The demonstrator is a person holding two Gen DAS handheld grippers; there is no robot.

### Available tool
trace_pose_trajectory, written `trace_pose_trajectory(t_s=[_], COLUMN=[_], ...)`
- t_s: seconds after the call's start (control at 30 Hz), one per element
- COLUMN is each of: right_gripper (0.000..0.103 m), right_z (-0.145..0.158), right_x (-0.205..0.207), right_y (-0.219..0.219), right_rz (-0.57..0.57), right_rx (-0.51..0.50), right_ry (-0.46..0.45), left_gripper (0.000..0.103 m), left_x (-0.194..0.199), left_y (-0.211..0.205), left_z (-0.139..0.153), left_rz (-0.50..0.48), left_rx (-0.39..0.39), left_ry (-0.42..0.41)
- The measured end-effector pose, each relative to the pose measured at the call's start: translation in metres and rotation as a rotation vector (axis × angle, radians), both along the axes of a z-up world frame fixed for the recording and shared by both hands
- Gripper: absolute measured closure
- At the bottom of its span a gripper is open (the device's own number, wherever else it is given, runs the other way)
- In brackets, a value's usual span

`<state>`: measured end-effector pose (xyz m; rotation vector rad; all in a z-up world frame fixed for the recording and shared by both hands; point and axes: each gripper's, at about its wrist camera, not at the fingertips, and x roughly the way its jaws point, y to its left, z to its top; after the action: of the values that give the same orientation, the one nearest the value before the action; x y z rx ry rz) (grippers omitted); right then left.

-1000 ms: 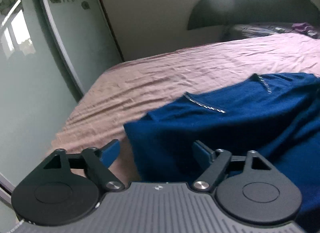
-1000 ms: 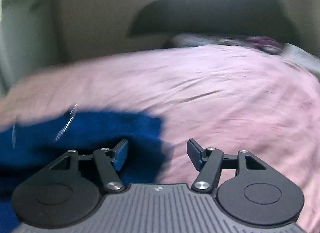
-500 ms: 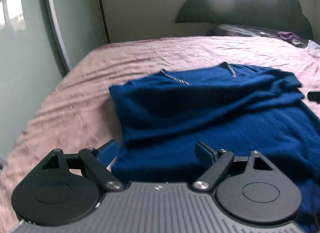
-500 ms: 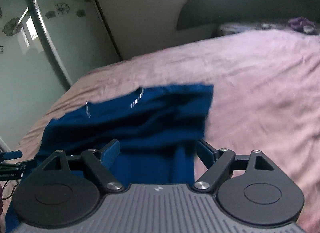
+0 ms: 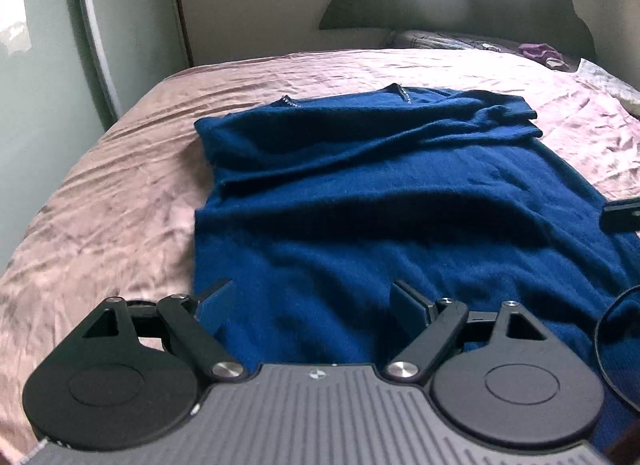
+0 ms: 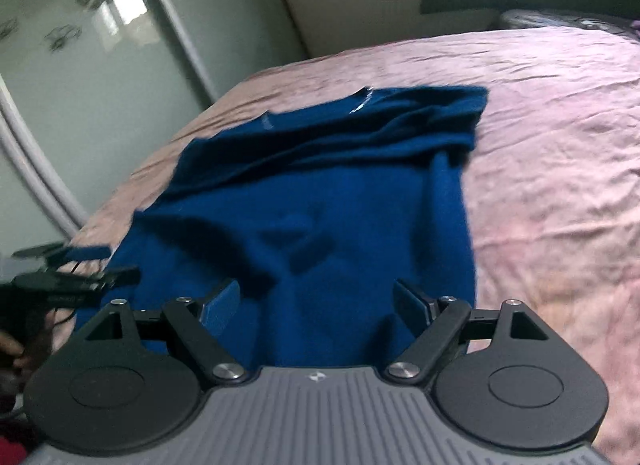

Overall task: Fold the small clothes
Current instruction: 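Grasp the sweater hem with the left gripper while the right gripper grasps it too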

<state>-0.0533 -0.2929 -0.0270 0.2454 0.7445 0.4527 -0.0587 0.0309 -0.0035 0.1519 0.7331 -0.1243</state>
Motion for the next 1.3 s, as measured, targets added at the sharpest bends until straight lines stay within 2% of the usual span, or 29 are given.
trace_pose_trajectory(t_s=[0.33,0.47,0.67,0.83,0.97,1.03,1.1,1.17,1.2,1.23,1.3], right_gripper=[0.019,0.019,0.019,0.020,0.021,0.028,0.054,0.066,0.066,0.067,0.087], right_z=[-0.004,-0.010,-0.013,-0.013,-0.016,-0.018,-0.020,-0.025,-0.027,-0.027,-0.027], right_x=[-0.033,-0.045,-0.057,-0.068,-0.075,-0.078,-0.080,-0.081,-0.083,-0.085,-0.085], right_y=[-0.019,-0.028,-0.042,-0.053,-0.057,-0.054,-0.048,-0.038,-0.032,-0.027,-0.022], right_rz=[0.003,-0.007,-0.022,-0.006,0.007,0.035,0.070,0.110,0.128,0.147,0.165], right_rx=[0.040,0.045,0.059,0.113,0.131,0.141,0.158,0.156,0.139,0.125,0.123], right_ry=[0.070,0.109,0.131,0.147,0.170,0.180,0.197,0.217,0.216,0.199,0.204], left_gripper=[0.015,0.014,0.016,0.035,0.037,0.042,0.048,0.060,0.068,0.087,0.092], left_x=[-0.040,-0.050,-0.056,-0.053,-0.053,-0.053,-0.054,-0.054,-0.054,-0.054,-0.055], left_y=[0.039,0.053,0.056,0.048,0.045,0.045,0.043,0.041,0.040,0.039,0.038], left_z=[0.004,0.004,0.010,-0.001,-0.007,-0.007,-0.007,-0.006,-0.006,-0.006,-0.005], left_rz=[0.035,0.034,0.017,-0.013,-0.014,-0.016,-0.018,-0.028,-0.031,-0.041,-0.051], left_rx=[-0.044,-0.136,-0.267,-0.322,-0.329,-0.336,-0.332,-0.324,-0.319,-0.316,-0.322], left_ry=[0.063,0.125,0.164,0.247,0.258,0.259,0.258,0.262,0.263,0.269,0.277])
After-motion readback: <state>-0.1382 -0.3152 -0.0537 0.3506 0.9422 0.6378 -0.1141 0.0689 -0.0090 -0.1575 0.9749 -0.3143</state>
